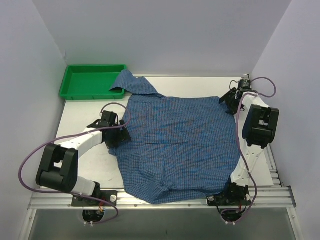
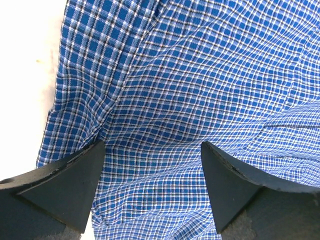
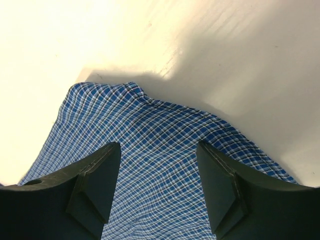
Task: Fold and stack the long sleeve shirts
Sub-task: Flatten the shirt out
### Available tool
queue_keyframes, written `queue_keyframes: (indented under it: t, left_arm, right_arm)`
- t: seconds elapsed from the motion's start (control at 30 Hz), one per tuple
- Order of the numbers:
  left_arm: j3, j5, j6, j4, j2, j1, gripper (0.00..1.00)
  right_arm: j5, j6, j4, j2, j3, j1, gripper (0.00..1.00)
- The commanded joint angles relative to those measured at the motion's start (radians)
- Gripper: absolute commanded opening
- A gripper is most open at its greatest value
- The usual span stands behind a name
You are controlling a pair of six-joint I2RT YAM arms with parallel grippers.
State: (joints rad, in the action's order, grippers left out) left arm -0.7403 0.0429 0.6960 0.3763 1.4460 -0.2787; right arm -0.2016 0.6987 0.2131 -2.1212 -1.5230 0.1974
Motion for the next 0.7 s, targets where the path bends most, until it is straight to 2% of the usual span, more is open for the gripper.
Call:
queue_keyframes:
  t: [0.0,0.2,0.33,0.37,0.5,0.67]
  left_arm:
    - [0.012,0.009,-0.001,0.096,-0.028,0.007,0.89]
    - [-0.1,0.011,-0.052,0.148,-0.113,-0.002,0.93]
    - [-0.14,-0.026,-0.082,0.176,-0.168,-0.016,0.94]
    - [-0.143,-0.034,-0.084,0.179,-0.179,-0.022,0.95]
    - [-0.131,-0.035,-0.076,0.181,-0.173,-0.046,0.94]
    - [-0.093,-0.035,-0.043,0.167,-0.119,-0.093,0.91]
  right_arm:
    - [0.047,-0.094,0.08,0.075,-0.006,-0.012,0.63]
    - [0.148,-0.174,0.118,0.332,0.095,-0.091,0.65]
    - [0.272,-0.191,0.195,0.522,0.242,-0.182,0.65]
    - [0.301,-0.185,0.225,0.552,0.326,-0.191,0.65]
    - [0.271,-0.096,0.238,0.687,0.565,-0.239,0.64]
    - [0.228,-0.068,0.226,0.817,0.759,-0.294,0.62]
